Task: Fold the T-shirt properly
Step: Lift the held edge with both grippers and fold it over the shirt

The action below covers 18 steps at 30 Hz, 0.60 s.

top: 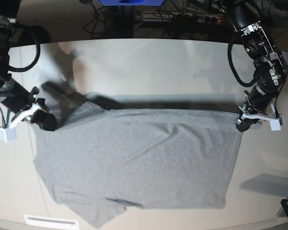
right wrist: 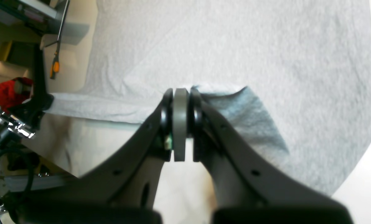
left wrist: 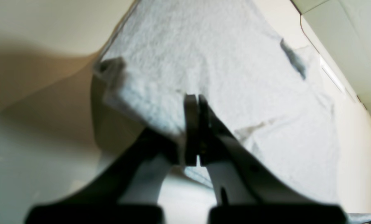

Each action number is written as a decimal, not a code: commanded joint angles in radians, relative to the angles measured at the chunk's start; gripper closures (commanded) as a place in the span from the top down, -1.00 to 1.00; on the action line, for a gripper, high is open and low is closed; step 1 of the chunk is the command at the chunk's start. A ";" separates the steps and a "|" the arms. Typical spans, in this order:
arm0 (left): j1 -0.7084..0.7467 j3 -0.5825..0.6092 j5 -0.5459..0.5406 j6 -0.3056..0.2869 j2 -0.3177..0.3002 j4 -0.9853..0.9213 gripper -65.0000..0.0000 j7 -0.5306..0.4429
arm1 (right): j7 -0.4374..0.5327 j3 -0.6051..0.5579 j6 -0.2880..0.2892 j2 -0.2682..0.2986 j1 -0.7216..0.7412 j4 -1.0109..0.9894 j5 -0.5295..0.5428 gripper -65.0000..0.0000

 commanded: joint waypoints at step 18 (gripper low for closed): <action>-0.171 -0.004 -0.009 0.002 -0.025 -0.192 -0.99 -0.023 | 0.020 -0.143 0.006 -0.004 0.175 -0.123 -0.119 -0.98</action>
